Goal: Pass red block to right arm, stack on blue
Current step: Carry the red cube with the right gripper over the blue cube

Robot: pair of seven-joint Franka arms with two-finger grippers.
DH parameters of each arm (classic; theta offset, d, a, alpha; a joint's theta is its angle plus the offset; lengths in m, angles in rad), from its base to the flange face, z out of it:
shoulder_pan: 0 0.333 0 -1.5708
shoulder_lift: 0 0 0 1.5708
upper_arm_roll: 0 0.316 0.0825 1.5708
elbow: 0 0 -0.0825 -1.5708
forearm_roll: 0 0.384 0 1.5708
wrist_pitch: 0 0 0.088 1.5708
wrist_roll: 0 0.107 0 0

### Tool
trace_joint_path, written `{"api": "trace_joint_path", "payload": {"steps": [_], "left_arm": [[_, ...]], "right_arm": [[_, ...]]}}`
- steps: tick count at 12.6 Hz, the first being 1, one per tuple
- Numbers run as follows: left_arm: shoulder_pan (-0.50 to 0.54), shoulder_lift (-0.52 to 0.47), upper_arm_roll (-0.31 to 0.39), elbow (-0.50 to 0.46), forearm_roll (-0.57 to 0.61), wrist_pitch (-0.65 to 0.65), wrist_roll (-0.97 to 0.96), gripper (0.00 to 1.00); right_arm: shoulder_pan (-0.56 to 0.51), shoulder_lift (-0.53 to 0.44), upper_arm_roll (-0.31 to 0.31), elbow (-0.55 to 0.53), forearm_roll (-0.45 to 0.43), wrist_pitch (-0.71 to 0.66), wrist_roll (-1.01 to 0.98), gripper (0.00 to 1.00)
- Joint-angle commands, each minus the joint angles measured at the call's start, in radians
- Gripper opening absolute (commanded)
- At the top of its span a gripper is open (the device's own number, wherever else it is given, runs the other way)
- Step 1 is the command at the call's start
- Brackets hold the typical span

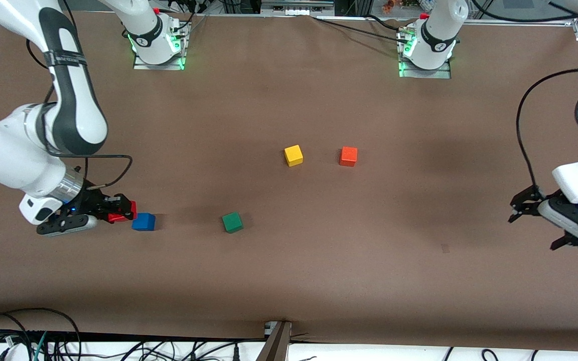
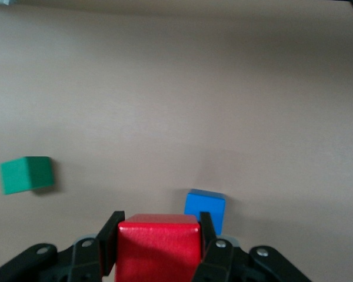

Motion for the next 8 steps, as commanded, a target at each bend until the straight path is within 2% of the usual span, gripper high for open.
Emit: {"api": "trace_joint_path", "payload": {"steps": [1, 3, 8], "left_arm": [[-0.006, -0.094, -0.011, -0.039, 0.084, -0.130, -0.242, 1.00], [-0.006, -0.123, -0.016, -0.034, 0.086, -0.232, -0.440, 1.00], [0.043, -0.211, -0.146, -0.035, 0.089, -0.472, -0.730, 1.00]], "right_arm": [[-0.001, -0.008, 0.000, -0.070, -0.024, 0.092, -0.021, 0.00], [-0.003, 0.020, -0.002, -0.070, -0.024, 0.138, -0.041, 0.00], [-0.001, 0.078, 0.000, -0.071, -0.024, 0.232, -0.043, 0.00]]}}
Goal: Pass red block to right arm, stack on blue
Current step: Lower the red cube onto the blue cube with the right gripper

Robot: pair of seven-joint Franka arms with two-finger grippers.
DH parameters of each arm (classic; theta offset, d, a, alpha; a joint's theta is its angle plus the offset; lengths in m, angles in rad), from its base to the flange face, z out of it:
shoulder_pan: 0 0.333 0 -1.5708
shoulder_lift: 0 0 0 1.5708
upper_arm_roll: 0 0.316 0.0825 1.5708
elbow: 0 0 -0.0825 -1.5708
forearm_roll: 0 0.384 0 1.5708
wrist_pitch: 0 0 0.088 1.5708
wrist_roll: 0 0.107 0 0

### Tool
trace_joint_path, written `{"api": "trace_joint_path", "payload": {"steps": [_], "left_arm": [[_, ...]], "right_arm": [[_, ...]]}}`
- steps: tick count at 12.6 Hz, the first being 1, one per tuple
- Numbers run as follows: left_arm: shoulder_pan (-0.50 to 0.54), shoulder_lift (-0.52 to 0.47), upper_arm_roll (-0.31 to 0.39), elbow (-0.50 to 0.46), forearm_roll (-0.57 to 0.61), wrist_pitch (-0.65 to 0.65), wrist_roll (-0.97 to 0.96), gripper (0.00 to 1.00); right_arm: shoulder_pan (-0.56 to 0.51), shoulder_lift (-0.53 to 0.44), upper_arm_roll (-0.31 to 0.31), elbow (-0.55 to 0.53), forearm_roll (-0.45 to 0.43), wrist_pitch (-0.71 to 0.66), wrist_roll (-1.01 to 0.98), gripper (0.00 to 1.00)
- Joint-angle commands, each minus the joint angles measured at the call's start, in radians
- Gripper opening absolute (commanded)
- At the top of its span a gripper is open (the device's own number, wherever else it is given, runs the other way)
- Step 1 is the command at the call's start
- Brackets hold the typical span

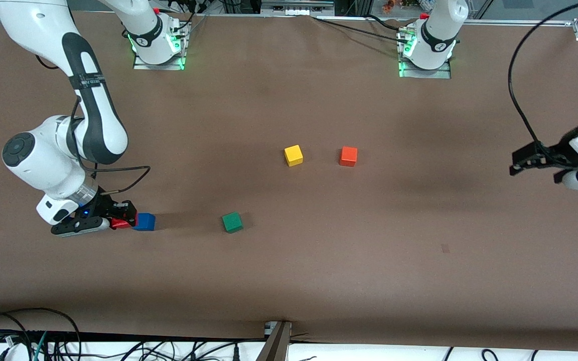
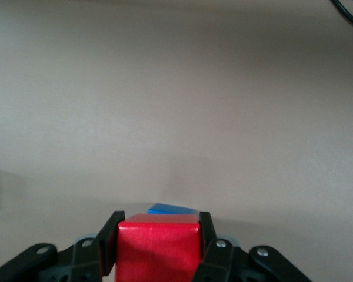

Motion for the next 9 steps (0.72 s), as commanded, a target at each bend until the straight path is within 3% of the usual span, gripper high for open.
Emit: {"api": "trace_joint_path", "payload": {"steps": [1, 9], "left_arm": [[0.082, -0.058, -0.086, -0.038, 0.032, -0.082, -0.080, 1.00], [0.110, -0.033, -0.092, -0.043, 0.032, -0.085, -0.085, 1.00]], "right_arm": [[-0.001, 0.012, 0.002, -0.008, -0.014, 0.040, -0.008, 0.00], [0.022, 0.036, 0.002, -0.016, -0.006, 0.069, 0.061, 0.00]]}}
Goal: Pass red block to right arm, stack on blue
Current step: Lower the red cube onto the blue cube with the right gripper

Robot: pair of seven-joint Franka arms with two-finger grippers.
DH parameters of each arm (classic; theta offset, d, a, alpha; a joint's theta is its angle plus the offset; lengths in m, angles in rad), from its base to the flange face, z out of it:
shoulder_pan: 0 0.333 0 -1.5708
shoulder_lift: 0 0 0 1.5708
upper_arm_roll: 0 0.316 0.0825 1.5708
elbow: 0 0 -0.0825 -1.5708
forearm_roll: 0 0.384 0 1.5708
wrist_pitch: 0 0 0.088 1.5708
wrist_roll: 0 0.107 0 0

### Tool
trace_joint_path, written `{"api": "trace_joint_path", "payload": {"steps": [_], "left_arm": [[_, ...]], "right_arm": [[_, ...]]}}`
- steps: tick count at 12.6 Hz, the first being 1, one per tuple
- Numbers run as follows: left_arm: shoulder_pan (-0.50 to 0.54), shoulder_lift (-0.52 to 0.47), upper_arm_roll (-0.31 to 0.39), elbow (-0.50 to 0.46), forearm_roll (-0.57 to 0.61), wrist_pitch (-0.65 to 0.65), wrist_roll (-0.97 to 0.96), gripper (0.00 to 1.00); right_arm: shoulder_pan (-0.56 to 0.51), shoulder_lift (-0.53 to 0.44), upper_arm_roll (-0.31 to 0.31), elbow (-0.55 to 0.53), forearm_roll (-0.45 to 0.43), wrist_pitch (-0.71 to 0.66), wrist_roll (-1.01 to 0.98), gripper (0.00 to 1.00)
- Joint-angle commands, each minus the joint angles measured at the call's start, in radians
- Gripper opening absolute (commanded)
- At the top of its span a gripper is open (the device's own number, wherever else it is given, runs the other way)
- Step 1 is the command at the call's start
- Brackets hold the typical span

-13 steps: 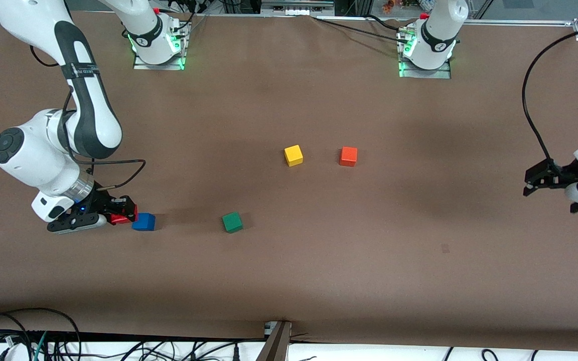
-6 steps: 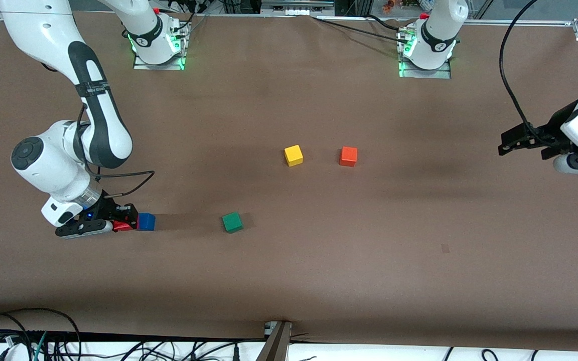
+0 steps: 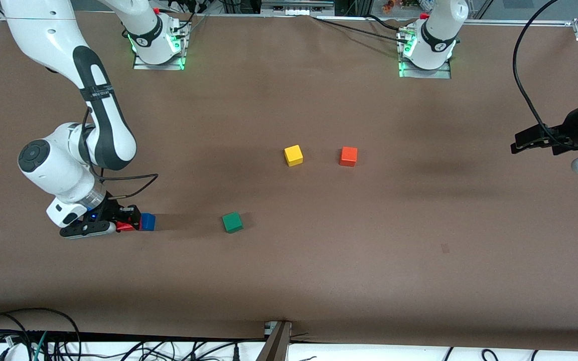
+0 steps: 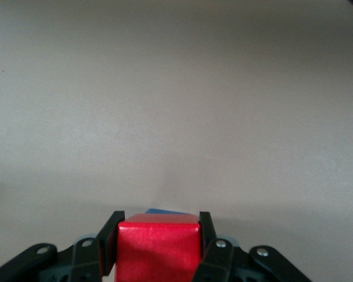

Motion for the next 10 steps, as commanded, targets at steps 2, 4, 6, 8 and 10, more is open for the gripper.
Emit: {"api": "trace_joint_path", "payload": {"steps": [2, 4, 6, 8, 10], "left_arm": [[0.000, -0.001, -0.019, -0.005, 0.029, 0.002, -0.014, 1.00], [0.000, 0.000, -0.019, -0.002, 0.030, 0.002, -0.014, 1.00], [-0.005, 0.003, -0.019, 0.015, 0.030, 0.002, -0.015, 1.00], [-0.002, 0.009, -0.019, 0.018, 0.029, 0.003, -0.014, 1.00], [-0.002, 0.009, -0.019, 0.018, 0.029, 0.003, -0.015, 1.00]], "right_arm": [[0.019, -0.001, 0.000, -0.056, -0.006, 0.088, 0.030, 0.00], [0.028, -0.001, 0.000, -0.089, -0.006, 0.133, 0.029, 0.00], [0.028, -0.008, 0.000, -0.089, -0.008, 0.131, 0.029, 0.00], [0.028, -0.008, 0.000, -0.089, -0.008, 0.131, 0.029, 0.00], [0.028, -0.009, 0.000, -0.089, -0.008, 0.130, 0.029, 0.00]]}}
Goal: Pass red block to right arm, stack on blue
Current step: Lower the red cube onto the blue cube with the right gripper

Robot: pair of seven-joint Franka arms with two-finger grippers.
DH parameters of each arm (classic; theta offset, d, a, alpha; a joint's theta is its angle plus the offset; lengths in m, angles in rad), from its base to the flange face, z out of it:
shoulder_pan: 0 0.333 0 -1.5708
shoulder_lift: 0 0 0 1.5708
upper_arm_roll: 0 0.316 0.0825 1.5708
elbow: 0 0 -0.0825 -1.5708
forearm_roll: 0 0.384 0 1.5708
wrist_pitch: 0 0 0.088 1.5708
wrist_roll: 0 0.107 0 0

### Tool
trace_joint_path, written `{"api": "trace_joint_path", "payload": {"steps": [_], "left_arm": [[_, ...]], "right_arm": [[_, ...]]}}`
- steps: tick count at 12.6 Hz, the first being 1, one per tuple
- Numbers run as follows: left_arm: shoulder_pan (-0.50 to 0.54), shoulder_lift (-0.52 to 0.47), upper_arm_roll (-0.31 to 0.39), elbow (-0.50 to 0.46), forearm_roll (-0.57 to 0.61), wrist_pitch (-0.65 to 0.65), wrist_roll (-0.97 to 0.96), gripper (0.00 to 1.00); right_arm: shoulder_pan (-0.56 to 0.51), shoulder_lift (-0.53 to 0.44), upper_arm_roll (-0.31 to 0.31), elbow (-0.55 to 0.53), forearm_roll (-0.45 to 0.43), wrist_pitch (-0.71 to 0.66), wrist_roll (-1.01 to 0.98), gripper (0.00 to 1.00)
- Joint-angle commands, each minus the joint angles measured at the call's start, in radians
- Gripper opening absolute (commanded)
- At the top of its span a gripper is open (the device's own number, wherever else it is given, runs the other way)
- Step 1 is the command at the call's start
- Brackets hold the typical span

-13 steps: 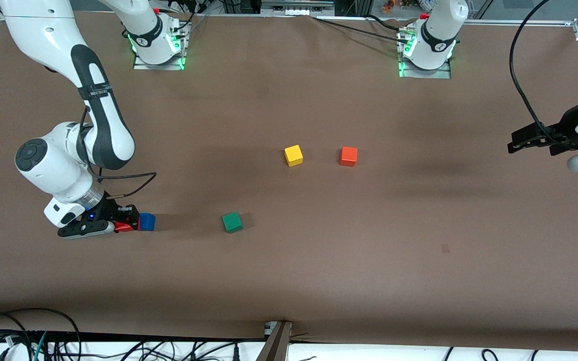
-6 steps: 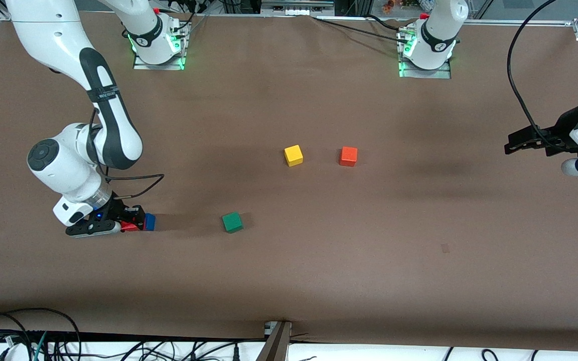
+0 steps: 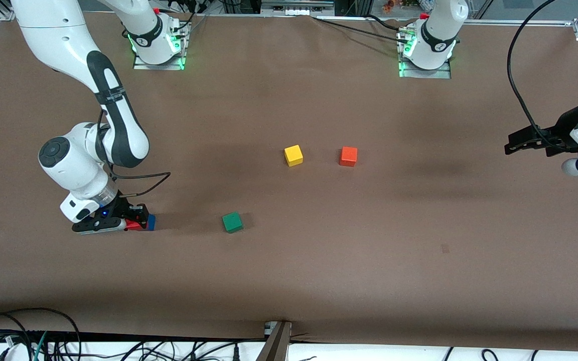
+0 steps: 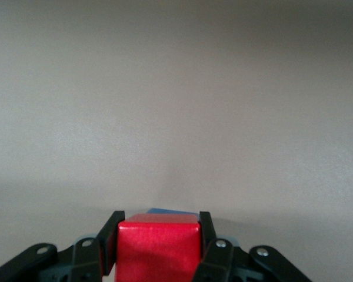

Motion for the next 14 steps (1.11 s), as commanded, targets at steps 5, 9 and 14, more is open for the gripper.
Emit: {"api": "trace_joint_path", "payload": {"steps": [5, 9, 14], "left_arm": [[0.000, 0.005, -0.006, 0.018, 0.029, 0.000, -0.014, 1.00], [-0.002, 0.005, -0.006, 0.018, 0.029, 0.000, -0.014, 1.00], [-0.002, 0.005, -0.006, 0.018, 0.029, 0.000, -0.014, 1.00]], "right_arm": [[0.005, -0.030, -0.002, -0.027, -0.008, 0.005, 0.014, 0.00], [0.005, -0.043, -0.005, -0.044, -0.006, 0.003, 0.014, 0.00], [0.004, -0.043, -0.005, -0.047, -0.006, 0.003, 0.015, 0.00]]}}
